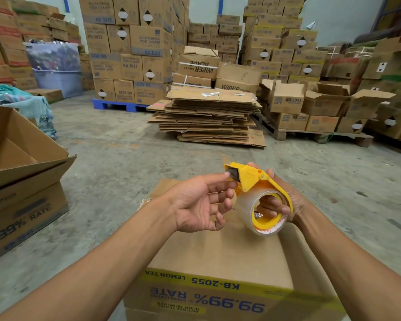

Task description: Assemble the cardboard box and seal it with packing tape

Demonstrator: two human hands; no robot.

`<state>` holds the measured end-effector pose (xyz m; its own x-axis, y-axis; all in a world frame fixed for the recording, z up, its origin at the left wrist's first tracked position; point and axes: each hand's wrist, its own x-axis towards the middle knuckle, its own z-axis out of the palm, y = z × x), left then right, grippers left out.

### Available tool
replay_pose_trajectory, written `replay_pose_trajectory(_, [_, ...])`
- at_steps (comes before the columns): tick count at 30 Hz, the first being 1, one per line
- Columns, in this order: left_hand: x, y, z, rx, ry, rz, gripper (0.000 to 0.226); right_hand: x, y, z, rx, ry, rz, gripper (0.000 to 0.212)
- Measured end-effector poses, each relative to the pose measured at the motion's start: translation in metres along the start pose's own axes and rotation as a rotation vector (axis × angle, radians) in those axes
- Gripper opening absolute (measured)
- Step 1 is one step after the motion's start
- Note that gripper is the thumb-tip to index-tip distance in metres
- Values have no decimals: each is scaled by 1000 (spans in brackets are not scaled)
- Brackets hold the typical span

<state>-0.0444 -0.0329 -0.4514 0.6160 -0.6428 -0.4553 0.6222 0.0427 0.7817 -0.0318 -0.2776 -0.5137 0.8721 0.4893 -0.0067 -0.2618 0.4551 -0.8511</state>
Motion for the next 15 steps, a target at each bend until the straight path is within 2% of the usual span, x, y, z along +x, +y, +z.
replay_pose_trajectory(5, [-1, 1, -4, -14, 21, 17, 23, 7, -6, -6, -12, -167, 0, 46])
replay_pose_trajectory(15, [-3, 5, -6, 8, -14, 24, 8, 0, -19, 4, -100, -89, -23, 51])
